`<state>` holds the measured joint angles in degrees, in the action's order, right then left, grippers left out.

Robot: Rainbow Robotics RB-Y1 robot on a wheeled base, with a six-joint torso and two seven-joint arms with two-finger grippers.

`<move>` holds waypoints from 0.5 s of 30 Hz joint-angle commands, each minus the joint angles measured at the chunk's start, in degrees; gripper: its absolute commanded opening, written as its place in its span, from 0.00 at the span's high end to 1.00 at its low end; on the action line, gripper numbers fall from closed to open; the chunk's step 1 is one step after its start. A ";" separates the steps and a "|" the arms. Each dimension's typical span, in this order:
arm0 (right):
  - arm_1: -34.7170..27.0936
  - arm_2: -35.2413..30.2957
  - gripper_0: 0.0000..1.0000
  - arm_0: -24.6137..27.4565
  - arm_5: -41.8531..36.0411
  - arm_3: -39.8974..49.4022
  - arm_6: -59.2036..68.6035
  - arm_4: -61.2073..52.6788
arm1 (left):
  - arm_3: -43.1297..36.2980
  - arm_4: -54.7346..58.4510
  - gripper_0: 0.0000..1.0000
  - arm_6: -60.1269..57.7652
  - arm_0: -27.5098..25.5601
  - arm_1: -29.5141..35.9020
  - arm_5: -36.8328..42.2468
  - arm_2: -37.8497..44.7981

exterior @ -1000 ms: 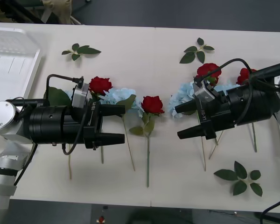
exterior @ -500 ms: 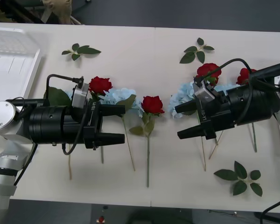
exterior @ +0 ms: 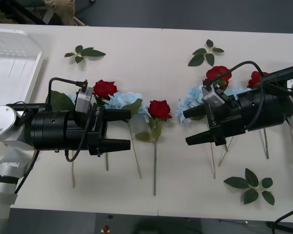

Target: Put the red flowers into the right box and the blue flowers into the left box

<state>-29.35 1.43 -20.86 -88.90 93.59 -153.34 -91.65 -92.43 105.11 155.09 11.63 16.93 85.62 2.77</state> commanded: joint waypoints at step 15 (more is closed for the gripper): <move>0.00 -0.82 0.18 -0.32 -0.39 0.55 -1.66 0.33 | -1.09 0.98 0.00 -0.09 0.32 1.35 0.25 0.40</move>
<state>-29.35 1.43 -20.86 -88.90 93.59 -153.34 -91.65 -92.43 105.11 155.09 11.63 16.93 85.62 2.77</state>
